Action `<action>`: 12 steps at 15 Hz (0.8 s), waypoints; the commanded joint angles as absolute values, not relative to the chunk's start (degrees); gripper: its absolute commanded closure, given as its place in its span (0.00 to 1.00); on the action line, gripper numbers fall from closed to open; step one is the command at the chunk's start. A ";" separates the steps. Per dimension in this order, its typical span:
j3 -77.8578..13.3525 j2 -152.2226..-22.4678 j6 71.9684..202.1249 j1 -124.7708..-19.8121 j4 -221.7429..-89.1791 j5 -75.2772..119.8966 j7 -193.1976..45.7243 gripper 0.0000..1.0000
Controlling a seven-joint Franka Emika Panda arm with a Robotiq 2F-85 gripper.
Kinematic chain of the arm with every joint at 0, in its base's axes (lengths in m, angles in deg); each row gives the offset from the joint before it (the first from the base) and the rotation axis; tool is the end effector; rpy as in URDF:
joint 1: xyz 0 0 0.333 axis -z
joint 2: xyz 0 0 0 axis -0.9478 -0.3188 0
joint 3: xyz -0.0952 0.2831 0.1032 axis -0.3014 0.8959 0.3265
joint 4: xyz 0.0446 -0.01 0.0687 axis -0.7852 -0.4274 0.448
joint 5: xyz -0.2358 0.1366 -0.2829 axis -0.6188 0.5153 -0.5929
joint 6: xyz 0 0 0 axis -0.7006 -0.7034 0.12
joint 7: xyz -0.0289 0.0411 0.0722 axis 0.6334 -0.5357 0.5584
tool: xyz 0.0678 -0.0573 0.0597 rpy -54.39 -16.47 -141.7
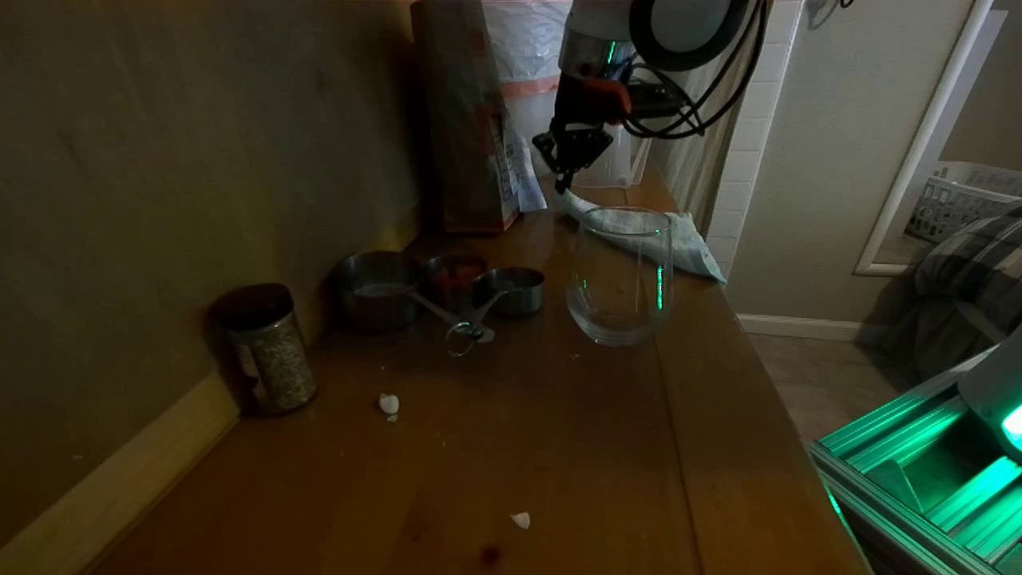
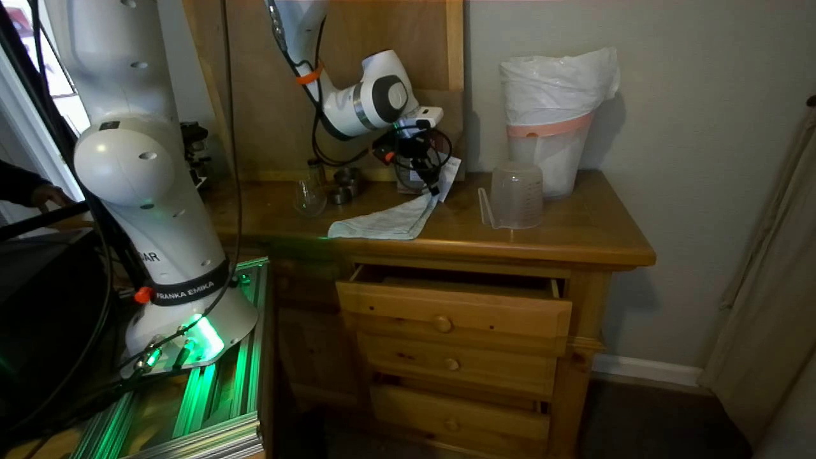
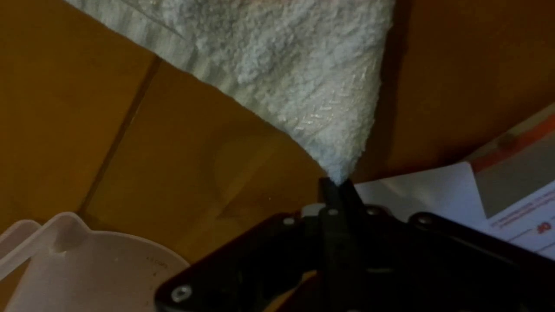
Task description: Fold the towel on the table
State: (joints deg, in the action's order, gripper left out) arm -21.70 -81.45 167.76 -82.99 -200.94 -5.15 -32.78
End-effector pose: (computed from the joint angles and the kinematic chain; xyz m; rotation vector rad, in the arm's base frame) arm 0.4832 0.1899 0.2646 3.0890 0.0176 0.5384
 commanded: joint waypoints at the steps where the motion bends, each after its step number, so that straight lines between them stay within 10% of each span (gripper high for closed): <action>1: -21.59 -75.41 167.56 -81.97 -205.05 -3.11 -32.12 0.97; 12: -22.94 -65.24 165.71 -81.68 -207.57 -10.26 -20.54 0.97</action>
State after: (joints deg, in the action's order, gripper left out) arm -23.19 -68.82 167.62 -81.84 -205.29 -8.10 -23.81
